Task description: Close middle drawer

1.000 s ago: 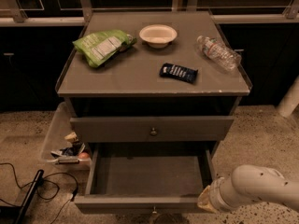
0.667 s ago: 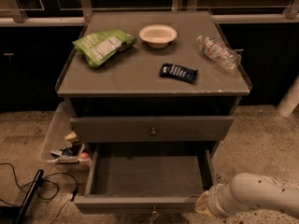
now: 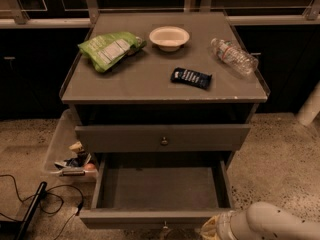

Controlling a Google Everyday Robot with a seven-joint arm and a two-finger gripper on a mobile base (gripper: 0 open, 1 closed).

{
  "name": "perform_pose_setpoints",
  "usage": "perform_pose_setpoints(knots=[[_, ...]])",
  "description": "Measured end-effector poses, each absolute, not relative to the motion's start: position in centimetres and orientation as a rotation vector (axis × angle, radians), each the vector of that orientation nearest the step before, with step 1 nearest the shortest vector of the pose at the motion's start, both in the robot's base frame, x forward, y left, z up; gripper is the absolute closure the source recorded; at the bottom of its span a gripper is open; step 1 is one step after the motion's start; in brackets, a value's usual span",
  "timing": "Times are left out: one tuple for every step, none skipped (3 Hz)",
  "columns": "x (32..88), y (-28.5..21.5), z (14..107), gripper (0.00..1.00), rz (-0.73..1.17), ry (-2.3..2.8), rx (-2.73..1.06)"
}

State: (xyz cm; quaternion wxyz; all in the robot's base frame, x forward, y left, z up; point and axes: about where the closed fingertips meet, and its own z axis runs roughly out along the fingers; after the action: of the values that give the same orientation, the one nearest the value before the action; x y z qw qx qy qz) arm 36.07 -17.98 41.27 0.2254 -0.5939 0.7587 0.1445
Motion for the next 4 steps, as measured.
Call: perform_pose_setpoints(knots=[[37.34,-18.12,39.85,0.95,0.384,2.060,-1.603],[37.35,-18.08,39.71,0.76,0.387,2.059,-1.602],[37.35,-18.07,39.71,0.53,0.387,2.059,-1.602],[37.35,-18.07,39.71,0.30,0.387,2.059,-1.602]])
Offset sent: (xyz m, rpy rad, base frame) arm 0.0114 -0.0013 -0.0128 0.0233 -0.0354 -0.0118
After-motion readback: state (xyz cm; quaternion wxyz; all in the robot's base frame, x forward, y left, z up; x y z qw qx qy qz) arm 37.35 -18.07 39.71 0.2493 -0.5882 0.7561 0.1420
